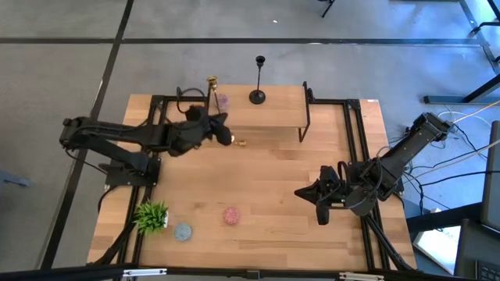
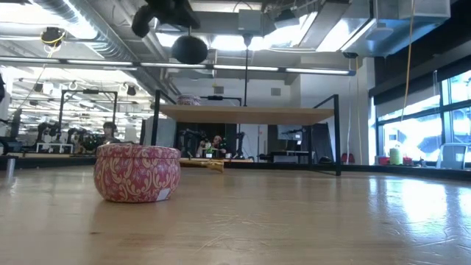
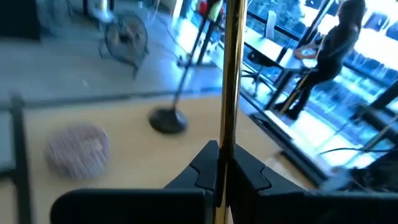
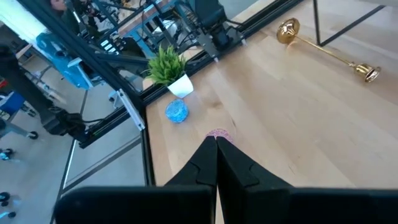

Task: Pick & Place candle stick holders
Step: Put the right gold candle holder on the shelf

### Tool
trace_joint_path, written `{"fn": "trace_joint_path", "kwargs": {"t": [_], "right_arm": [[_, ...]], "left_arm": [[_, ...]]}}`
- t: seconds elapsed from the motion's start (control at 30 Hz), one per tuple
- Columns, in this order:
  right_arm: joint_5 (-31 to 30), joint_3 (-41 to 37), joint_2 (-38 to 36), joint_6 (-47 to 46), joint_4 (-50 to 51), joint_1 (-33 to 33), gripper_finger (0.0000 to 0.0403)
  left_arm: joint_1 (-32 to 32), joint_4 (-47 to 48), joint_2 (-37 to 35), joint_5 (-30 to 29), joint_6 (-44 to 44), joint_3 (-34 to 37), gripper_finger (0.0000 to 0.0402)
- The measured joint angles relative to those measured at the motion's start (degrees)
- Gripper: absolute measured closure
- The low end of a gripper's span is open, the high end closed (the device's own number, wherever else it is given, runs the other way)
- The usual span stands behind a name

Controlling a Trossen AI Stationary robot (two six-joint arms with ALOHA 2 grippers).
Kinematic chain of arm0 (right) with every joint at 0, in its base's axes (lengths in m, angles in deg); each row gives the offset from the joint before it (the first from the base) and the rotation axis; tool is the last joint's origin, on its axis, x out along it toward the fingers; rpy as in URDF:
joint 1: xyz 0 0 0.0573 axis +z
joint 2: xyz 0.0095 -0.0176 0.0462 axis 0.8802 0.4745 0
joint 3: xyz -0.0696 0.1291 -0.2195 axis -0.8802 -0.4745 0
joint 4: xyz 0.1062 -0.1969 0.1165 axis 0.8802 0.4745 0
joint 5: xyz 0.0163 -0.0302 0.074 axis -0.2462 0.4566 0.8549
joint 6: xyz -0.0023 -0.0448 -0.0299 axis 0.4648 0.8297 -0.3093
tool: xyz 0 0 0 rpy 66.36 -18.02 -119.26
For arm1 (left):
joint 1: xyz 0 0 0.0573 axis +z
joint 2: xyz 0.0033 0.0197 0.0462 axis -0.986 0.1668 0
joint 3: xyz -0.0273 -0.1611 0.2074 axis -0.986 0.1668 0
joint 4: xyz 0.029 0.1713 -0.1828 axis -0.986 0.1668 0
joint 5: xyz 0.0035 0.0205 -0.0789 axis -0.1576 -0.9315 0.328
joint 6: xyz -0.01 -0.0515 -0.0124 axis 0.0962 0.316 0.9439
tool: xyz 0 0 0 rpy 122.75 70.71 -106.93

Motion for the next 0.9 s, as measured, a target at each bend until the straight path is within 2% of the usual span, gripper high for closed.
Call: {"fn": "trace_joint_path", "kwargs": {"t": [0.07,0.2,0.3,0.43,0.57,0.67,0.83,0.9], "right_arm": [[-0.43,0.0,-0.02,0.11,-0.06,-0.56,0.0402],[-0.46,0.0,0.0,0.11,-0.14,-1.96,0.0402],[-0.47,0.0,-0.02,0.09,-1.05,-3.36,0.0402],[-0.57,0.0,0.0,1.11,-3.74,-5.34,0.0402],[-0.55,0.0,0.0,6.08,-6.77,-6.82,0.0402],[-0.57,0.0,0.03,8.82,-8.99,-7.54,0.0402],[-0.54,-0.02,1.41,9.99,-11.06,-8.96,0.0402],[-0.51,-0.02,2.17,10.01,-11.81,-9.53,0.0402]], "left_arm": [[2.14,-2.08,-0.35,0.22,-5.03,0.02,0.0392],[7.4,-8.52,-0.53,0.71,-9.8,0.02,0.0394],[12.57,-12.24,-0.59,3.96,-13.76,0.0,0.0394],[20.44,-15.93,-0.57,13.4,-18.91,0.02,0.0394],[28.4,-15.95,0.0,21.37,-20.09,0.02,0.0394],[33.99,-16.69,1.49,28.47,-24.25,0.04,0.0394],[39.93,-25.52,6.5,44.67,-29.42,0.37,0.0394],[41.27,-29.85,8.79,48.92,-30.61,0.37,0.0394]]}}
